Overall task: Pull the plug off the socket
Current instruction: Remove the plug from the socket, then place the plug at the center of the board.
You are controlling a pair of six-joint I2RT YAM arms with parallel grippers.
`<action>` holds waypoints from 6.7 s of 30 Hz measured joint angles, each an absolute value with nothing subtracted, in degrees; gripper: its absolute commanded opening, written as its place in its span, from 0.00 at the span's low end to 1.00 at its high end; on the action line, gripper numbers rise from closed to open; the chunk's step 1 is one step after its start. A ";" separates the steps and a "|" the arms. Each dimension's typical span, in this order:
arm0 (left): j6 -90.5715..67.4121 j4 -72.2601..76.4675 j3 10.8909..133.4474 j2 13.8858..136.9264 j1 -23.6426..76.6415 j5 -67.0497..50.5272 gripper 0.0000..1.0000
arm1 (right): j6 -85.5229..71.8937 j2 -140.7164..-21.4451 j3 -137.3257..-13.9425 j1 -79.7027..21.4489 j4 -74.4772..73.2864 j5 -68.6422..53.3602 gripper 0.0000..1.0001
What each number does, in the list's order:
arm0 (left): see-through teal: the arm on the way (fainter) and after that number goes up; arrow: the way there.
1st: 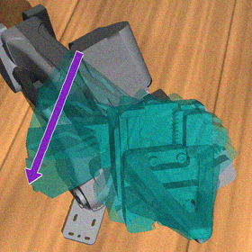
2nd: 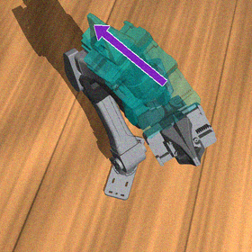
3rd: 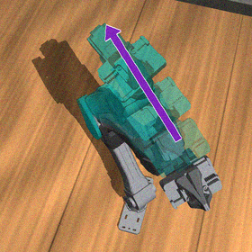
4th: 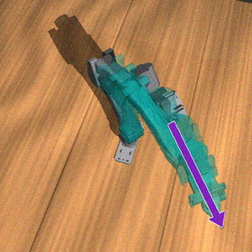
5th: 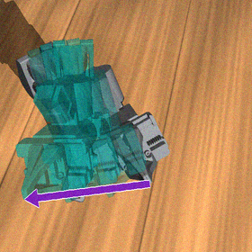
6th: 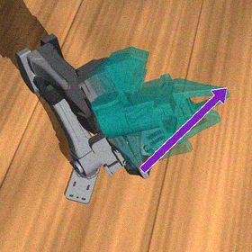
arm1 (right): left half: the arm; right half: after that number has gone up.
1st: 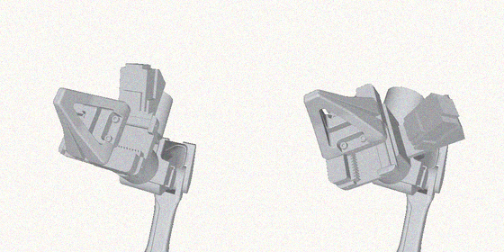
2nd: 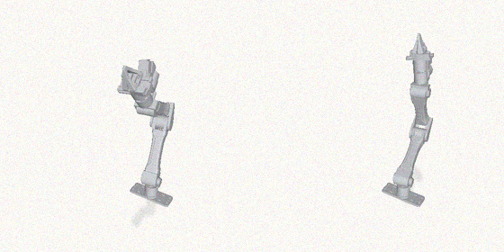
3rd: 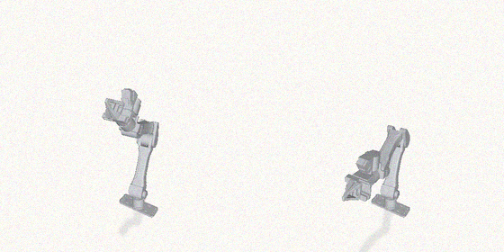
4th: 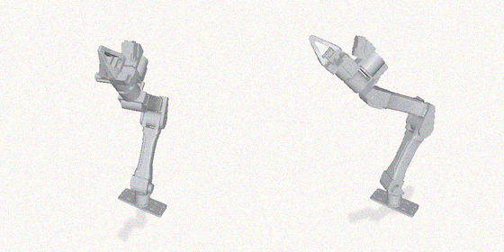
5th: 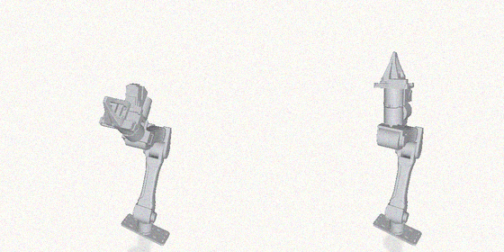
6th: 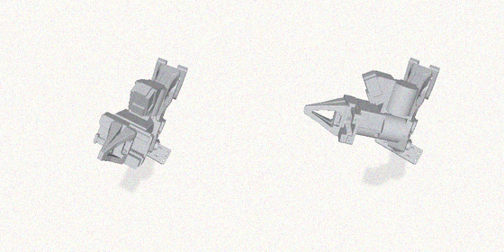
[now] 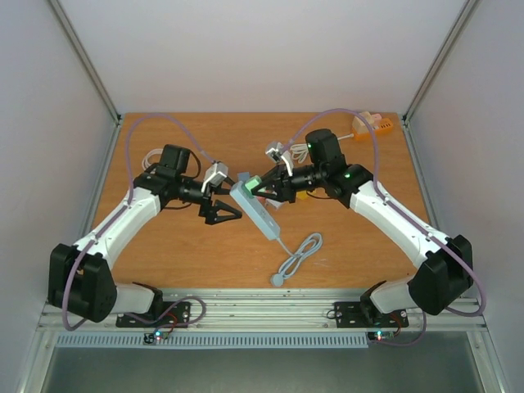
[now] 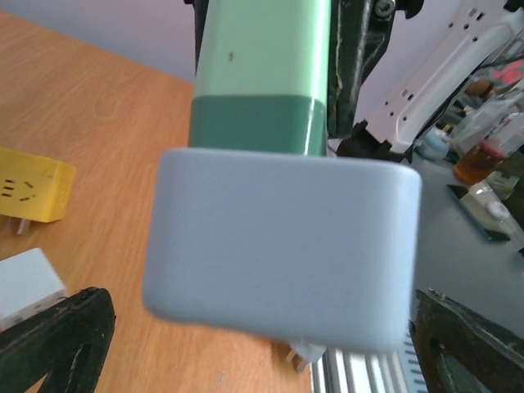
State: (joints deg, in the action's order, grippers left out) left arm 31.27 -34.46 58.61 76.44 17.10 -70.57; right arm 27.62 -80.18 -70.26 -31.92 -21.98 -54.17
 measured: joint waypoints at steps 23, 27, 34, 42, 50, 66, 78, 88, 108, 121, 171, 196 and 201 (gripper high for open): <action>18.02 -21.96 56.86 79.02 22.52 -75.75 0.34 | 21.56 -80.49 -67.92 -31.46 -14.68 -57.21 0.01; 18.41 -22.13 56.86 79.02 22.52 -75.83 0.31 | 21.19 -80.49 -67.33 -31.09 -13.74 -58.15 0.01; 19.90 -23.55 56.90 79.02 22.59 -76.31 0.17 | 20.21 -80.29 -64.95 -30.22 -10.07 -61.21 0.01; 19.68 -23.97 57.12 79.02 22.85 -73.91 0.05 | 20.40 -79.85 -64.16 -30.22 -9.39 -59.75 0.01; 15.81 -21.39 56.42 79.00 22.81 -72.25 0.00 | 19.33 -79.44 -62.39 -30.20 -6.42 -57.84 0.01; 19.90 -23.29 56.49 78.59 22.83 -71.53 0.01 | 21.10 -79.44 -62.67 -30.33 -7.75 -58.54 0.01; 16.14 -19.42 54.96 78.00 21.91 -71.66 0.01 | 19.38 -79.44 -60.47 -30.33 -2.07 -58.02 0.01; 25.23 -28.14 56.66 78.00 23.40 -69.36 0.00 | 21.47 -79.44 -60.75 -30.33 -6.13 -59.59 0.01; 20.69 -22.00 55.75 78.00 22.52 -69.87 0.01 | 21.08 -79.44 -60.80 -29.67 -3.92 -59.35 0.01; 14.76 -17.65 54.65 78.02 22.09 -67.81 0.00 | 18.87 -79.44 -59.40 -29.61 -0.49 -55.55 0.01; 25.52 -31.79 59.29 80.34 18.94 -65.43 0.00 | 18.48 -80.38 -59.02 -26.35 -5.37 -42.48 0.01; 44.88 -53.10 62.70 83.88 10.44 -61.04 0.00 | 21.43 -110.80 -88.42 -26.35 -25.52 -23.83 0.02; 46.87 -54.59 62.02 84.99 6.33 -59.13 0.00 | 21.10 -117.40 -93.58 -26.11 -28.88 -23.88 0.04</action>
